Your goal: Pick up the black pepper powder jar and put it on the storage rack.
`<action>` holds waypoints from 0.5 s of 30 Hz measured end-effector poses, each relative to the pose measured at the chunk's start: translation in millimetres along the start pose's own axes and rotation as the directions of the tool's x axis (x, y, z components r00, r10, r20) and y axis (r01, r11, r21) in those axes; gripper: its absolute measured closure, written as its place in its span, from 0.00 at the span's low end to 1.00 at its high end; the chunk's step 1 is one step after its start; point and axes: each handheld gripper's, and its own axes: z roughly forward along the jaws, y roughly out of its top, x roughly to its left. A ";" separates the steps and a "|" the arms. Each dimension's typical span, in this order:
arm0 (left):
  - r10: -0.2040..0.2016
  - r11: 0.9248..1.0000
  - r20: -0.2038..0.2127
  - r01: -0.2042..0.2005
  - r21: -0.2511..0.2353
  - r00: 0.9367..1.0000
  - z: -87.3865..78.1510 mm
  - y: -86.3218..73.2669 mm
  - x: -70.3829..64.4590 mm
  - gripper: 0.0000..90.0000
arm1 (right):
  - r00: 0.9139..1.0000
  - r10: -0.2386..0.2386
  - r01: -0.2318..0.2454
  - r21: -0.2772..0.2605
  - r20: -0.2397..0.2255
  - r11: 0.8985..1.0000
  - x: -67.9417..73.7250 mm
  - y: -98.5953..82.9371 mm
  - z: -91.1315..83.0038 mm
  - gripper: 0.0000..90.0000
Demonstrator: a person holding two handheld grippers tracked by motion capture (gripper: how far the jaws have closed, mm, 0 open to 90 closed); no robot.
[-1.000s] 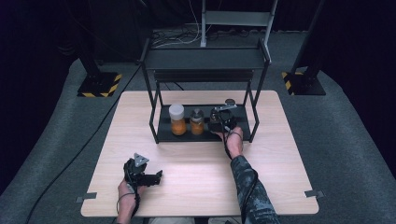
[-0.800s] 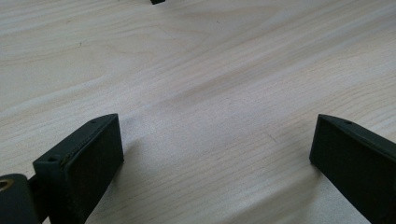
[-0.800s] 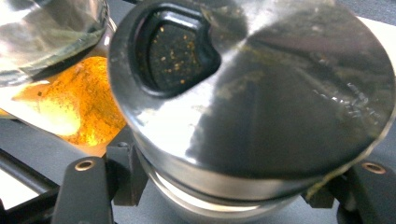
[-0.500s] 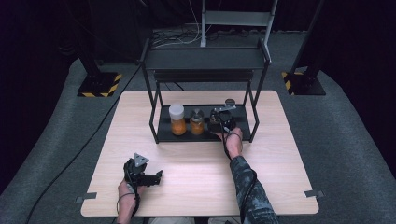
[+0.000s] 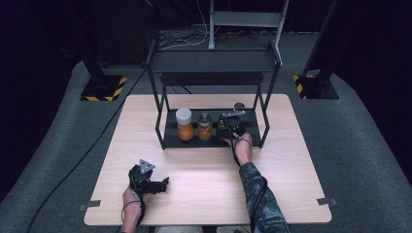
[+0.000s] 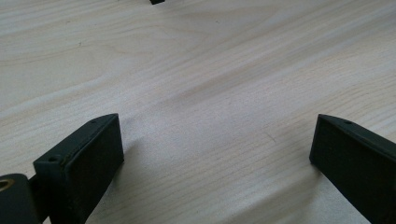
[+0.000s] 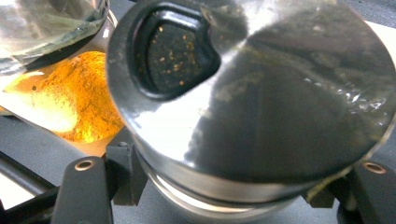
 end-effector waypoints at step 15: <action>0.000 1.000 0.000 0.000 0.000 1.000 0.0 0.0 0.0 0.03 | 1.000 0.001 -0.001 0.005 0.000 1.000 0.0 1.2 -0.3 0.34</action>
